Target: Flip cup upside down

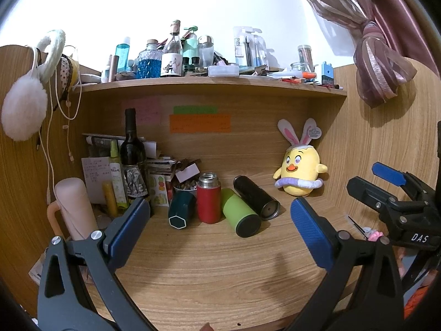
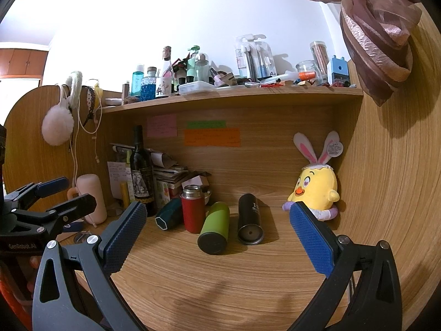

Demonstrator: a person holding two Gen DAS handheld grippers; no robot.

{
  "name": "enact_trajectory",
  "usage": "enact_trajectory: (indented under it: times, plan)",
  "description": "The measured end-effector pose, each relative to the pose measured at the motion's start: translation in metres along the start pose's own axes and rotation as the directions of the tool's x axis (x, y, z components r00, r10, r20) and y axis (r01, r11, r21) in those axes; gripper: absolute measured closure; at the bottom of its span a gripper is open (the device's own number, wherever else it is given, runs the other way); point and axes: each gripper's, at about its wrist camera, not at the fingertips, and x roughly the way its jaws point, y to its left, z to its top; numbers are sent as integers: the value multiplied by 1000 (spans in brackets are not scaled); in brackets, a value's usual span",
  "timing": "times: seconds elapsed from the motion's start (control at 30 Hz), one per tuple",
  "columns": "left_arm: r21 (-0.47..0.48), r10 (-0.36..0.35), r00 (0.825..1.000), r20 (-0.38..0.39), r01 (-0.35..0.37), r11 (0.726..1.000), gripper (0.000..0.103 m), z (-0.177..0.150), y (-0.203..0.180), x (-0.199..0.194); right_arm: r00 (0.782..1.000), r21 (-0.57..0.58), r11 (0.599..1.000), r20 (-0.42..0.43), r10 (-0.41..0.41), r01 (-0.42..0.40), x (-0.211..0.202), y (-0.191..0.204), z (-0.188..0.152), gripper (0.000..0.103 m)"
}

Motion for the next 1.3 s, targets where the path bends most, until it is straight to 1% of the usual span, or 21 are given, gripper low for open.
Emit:
enact_trajectory:
  times: [0.27,0.4,0.47,0.5,0.57,0.6,0.67,0.7,0.77,0.8,0.83,0.87,0.97,1.07,1.13,1.17,1.2,1.23,1.27,1.3]
  plan:
    - [1,1,1000,-7,-1,1000,0,-1,3,3,1000,-1,1000,-3,-8,8,1,-1,0,0]
    - [-15,-27,998,-54,27,1000,0,2,7,22,999,10,999,-11,-33,33,6,-13,-3,0]
    - [-18,-52,992,-115,50,999,0,3,7,43,999,26,999,-19,-45,45,10,-22,-6,0]
    - [-21,-69,985,-158,66,998,0,3,7,56,998,34,998,-24,-51,51,13,-27,-8,0]
    - [-50,-129,962,-243,120,991,0,0,9,87,997,52,996,-41,-67,69,20,-38,-13,0]
    - [-71,-167,943,-288,153,986,0,-3,10,105,996,61,995,-52,-76,79,24,-44,-16,0]
    - [-108,-204,906,-370,176,978,0,-7,10,140,993,73,993,-78,-90,96,33,-54,-22,0]
    - [-117,-209,894,-397,176,977,0,-9,7,154,991,82,991,-97,-96,104,40,-61,-26,0]
    - [-123,-201,862,-466,162,979,0,-14,4,192,985,101,988,-137,-100,115,53,-72,-34,0]
    - [-124,-199,852,-484,158,980,0,-17,1,203,983,110,987,-154,-99,117,59,-76,-38,0]
    - [-128,-205,834,-513,161,979,0,-20,-2,221,981,120,986,-170,-96,118,64,-80,-42,0]
    - [-127,-204,822,-532,160,979,0,-21,-6,235,978,131,985,-188,-89,115,72,-85,-46,0]
    - [-118,-183,797,-575,140,983,0,-26,-14,269,969,151,982,-235,-76,114,91,-95,-57,0]
    - [-115,-172,776,-607,129,985,0,-29,-24,294,957,167,980,-284,-61,112,109,-102,-68,0]
    - [-104,-157,768,-621,118,988,0,-30,-28,308,949,181,977,-310,-48,109,118,-106,-74,0]
    - [-99,-147,764,-628,109,989,2,-30,-30,314,947,187,977,-318,-42,106,121,-107,-76,0]
    - [-97,-141,758,-637,103,990,7,-32,-30,321,944,198,975,-327,-32,101,125,-109,-78,0]
    - [-95,-137,752,-644,99,991,19,-33,-31,324,943,208,973,-331,-23,97,127,-110,-80,0]
    - [-92,-134,745,-654,98,991,29,-35,-31,327,942,216,972,-335,-15,92,129,-111,-81,0]
    - [-97,-138,731,-668,99,990,32,-38,-32,332,941,220,971,-338,-9,89,131,-111,-82,0]
